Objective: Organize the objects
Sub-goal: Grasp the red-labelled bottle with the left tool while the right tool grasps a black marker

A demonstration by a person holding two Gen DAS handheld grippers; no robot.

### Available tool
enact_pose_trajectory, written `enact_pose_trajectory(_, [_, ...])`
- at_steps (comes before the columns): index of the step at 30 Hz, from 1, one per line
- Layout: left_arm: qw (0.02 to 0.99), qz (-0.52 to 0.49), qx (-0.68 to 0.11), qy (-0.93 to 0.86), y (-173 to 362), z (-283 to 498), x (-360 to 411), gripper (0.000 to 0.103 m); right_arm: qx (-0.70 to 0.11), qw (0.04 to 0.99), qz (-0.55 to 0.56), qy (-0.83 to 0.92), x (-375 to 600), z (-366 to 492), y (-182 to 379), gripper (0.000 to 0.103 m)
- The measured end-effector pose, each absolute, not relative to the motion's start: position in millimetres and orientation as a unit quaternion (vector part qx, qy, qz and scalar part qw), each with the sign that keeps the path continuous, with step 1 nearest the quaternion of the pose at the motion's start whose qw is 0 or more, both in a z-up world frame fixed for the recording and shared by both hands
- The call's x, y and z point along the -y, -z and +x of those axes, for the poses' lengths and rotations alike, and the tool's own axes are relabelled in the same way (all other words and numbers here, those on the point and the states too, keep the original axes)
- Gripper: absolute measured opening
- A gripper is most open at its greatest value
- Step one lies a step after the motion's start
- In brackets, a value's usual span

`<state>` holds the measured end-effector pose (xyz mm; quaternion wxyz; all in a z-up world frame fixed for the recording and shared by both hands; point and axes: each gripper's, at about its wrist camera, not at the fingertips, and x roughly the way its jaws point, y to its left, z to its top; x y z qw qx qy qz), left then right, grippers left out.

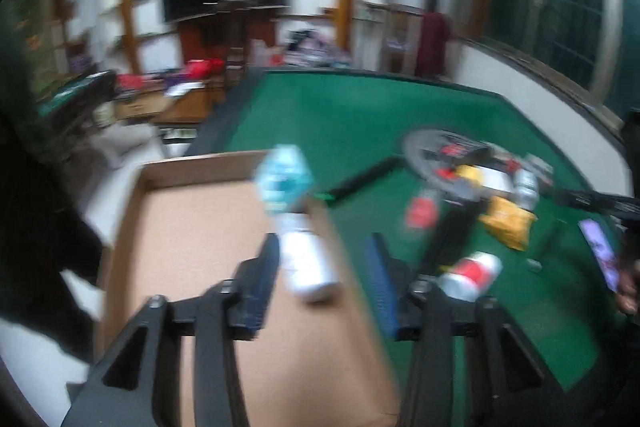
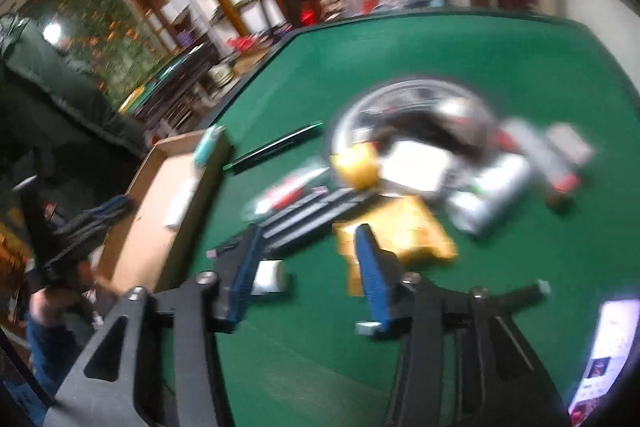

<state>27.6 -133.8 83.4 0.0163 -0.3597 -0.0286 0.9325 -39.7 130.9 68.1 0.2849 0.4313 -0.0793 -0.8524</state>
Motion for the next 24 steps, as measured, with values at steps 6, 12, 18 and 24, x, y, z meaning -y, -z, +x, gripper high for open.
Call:
enact_pose_trajectory(6, [0.136,-0.379,-0.104,-0.909,-52,13,28,0.055,0.155,0.227,0.434,0.858,-198,-57,-33,0.054])
enact_pose_trajectory(12, [0.191,-0.407,-0.177,-0.875,-31,-9,-4,0.055,0.204,0.246,0.443,0.838,-208,-65,-26,0.054])
enact_pose_trajectory(18, [0.193,-0.445,-0.17,-0.858,-14,-25,-5,0.033,0.213,0.238,0.439,0.84,-218,-64,-27,0.054])
enact_pose_trajectory(24, [0.216,-0.453,-0.112,-0.857,-2,-4,-17,0.03,0.213,0.196,0.464,0.838,-234,-64,-16,0.054])
